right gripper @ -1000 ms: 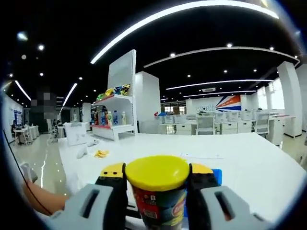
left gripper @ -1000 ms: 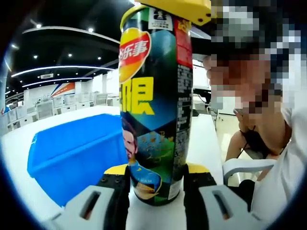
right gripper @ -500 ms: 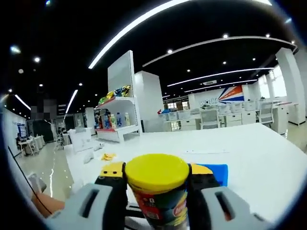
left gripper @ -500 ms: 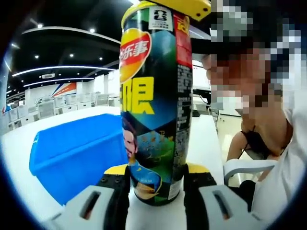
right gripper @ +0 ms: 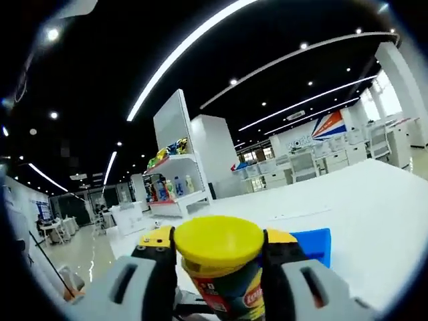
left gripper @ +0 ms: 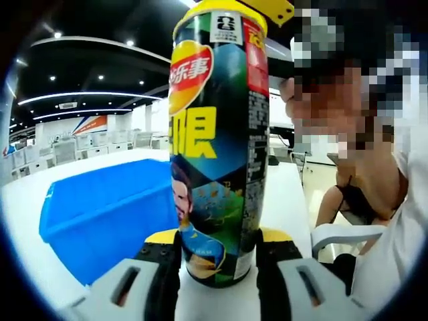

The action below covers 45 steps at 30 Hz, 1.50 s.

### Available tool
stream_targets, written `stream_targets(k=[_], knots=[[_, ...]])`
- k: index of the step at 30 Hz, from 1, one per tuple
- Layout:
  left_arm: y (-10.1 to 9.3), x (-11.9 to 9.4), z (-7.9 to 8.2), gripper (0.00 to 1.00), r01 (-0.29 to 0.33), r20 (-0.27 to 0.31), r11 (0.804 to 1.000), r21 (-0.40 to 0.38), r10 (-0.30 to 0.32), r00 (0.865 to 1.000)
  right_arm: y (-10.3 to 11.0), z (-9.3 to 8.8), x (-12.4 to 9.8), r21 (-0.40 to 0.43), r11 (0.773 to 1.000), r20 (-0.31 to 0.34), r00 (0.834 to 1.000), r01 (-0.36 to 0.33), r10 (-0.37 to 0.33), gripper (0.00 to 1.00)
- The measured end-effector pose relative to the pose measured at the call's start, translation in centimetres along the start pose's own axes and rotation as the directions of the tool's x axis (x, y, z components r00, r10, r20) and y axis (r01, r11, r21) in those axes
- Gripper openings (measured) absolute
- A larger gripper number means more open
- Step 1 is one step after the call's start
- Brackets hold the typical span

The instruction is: Open the lid of the chip container on the table, take out the chips, place them into the box in front of the container, and close the lid

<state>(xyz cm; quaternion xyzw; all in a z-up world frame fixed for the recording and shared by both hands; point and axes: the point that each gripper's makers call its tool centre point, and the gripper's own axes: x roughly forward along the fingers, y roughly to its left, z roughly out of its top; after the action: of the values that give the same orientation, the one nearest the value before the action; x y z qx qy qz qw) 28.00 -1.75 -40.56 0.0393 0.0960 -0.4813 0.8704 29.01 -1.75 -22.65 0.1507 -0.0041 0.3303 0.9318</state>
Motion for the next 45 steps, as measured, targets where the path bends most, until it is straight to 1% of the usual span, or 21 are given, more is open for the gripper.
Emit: stream_targets(k=[1,3,4,6,7,9,15,18,19,21,22,23,24,25,26,28,32,37,41,44,45], knots=[[0.0,0.0,0.0,0.45,0.0,0.0,1.0,0.0,0.0,1.0,-0.3,0.4,-0.2,-0.001,1.0,0.01,1.0,0.007,-0.007,0.48],[0.0,0.0,0.0,0.45,0.0,0.001,1.0,-0.001,0.0,1.0,-1.4,1.9,-0.7,0.005,0.999,0.064,0.997,0.038,-0.038,0.48],[0.0,0.0,0.0,0.45,-0.001,0.002,1.0,-0.002,0.001,1.0,-1.9,2.2,-0.9,-0.012,0.999,0.065,0.997,0.051,-0.05,0.48],[0.0,0.0,0.0,0.45,0.0,0.002,1.0,-0.003,0.0,1.0,-3.5,2.8,-1.5,-0.079,0.992,0.077,0.992,0.102,-0.096,0.48],[0.1,0.0,0.0,0.45,0.0,0.002,1.0,-0.004,0.0,1.0,-4.5,2.9,-1.8,-0.112,0.985,0.075,0.989,0.133,-0.125,0.48],[0.0,0.0,0.0,0.45,0.003,0.0,1.0,-0.005,-0.003,1.0,-5.8,2.7,-2.4,-0.149,0.975,0.069,0.985,0.168,-0.159,0.48],[0.0,0.1,0.0,0.45,0.006,0.002,1.0,-0.007,-0.006,1.0,-9.0,1.7,-3.8,-0.172,0.958,0.055,0.973,0.229,-0.223,0.48],[0.0,0.1,0.0,0.45,0.007,0.004,1.0,-0.008,-0.007,1.0,-11.9,0.2,-4.9,-0.227,0.93,0.014,0.956,0.288,-0.293,0.48],[0.0,0.1,0.0,0.45,0.007,0.003,1.0,-0.007,-0.007,1.0,-12.6,-0.3,-5.1,-0.234,0.927,0.0,0.953,0.294,-0.302,0.48],[0.0,0.1,0.0,0.45,0.008,0.004,1.0,-0.008,-0.008,1.0,-14.2,-2.4,-5.7,-0.248,0.922,-0.071,0.943,0.298,-0.324,0.48],[0.0,0.1,0.0,0.45,0.008,0.003,1.0,-0.007,-0.008,1.0,-14.7,-4.1,-5.8,-0.27,0.925,-0.133,0.941,0.268,-0.312,0.48],[0.0,0.1,0.0,0.45,0.008,0.003,1.0,-0.007,-0.008,1.0,-15.3,-5.5,-6.1,-0.291,0.922,-0.185,0.93,0.256,-0.317,0.48],[0.0,0.1,0.0,0.45,0.008,0.004,1.0,-0.008,-0.008,1.0,-16.4,-6.7,-6.4,-0.313,0.911,-0.212,0.915,0.268,-0.342,0.48],[0.0,0.1,0.0,0.45,0.009,0.004,1.0,-0.008,-0.009,1.0,-16.7,-6.9,-6.5,-0.32,0.906,-0.207,0.913,0.276,-0.352,0.48],[0.0,0.1,0.0,0.45,0.008,0.005,1.0,-0.008,-0.008,1.0,-17.2,-7.8,-6.7,-0.334,0.899,-0.211,0.907,0.285,-0.366,0.48],[-0.1,0.1,0.0,0.45,0.008,0.006,1.0,-0.009,-0.008,1.0,-17.8,-9.2,-7.0,-0.341,0.897,-0.236,0.897,0.283,-0.373,0.48],[-0.1,0.0,0.0,0.45,0.009,0.006,1.0,-0.009,-0.009,1.0,-18.8,-10.9,-7.4,-0.345,0.891,-0.262,0.882,0.295,-0.393,0.49],[-0.1,0.0,0.0,0.45,0.008,0.002,1.0,-0.009,-0.008,1.0,-19.4,-11.7,-7.6,-0.347,0.889,-0.281,0.871,0.3,-0.404,0.49],[-0.1,0.0,0.0,0.45,0.005,0.003,1.0,-0.011,-0.005,1.0,-19.8,-12.3,-7.7,-0.351,0.886,-0.306,0.857,0.302,-0.414,0.49],[-0.1,0.0,0.0,0.45,0.004,0.003,1.0,-0.012,-0.004,1.0,-19.9,-12.8,-7.6,-0.31,0.902,-0.325,0.859,0.299,-0.396,0.49],[-0.1,0.0,0.0,0.45,0.004,0.003,1.0,-0.012,-0.004,1.0,-20.0,-12.9,-7.6,-0.309,0.904,-0.331,0.857,0.297,-0.394,0.49]])
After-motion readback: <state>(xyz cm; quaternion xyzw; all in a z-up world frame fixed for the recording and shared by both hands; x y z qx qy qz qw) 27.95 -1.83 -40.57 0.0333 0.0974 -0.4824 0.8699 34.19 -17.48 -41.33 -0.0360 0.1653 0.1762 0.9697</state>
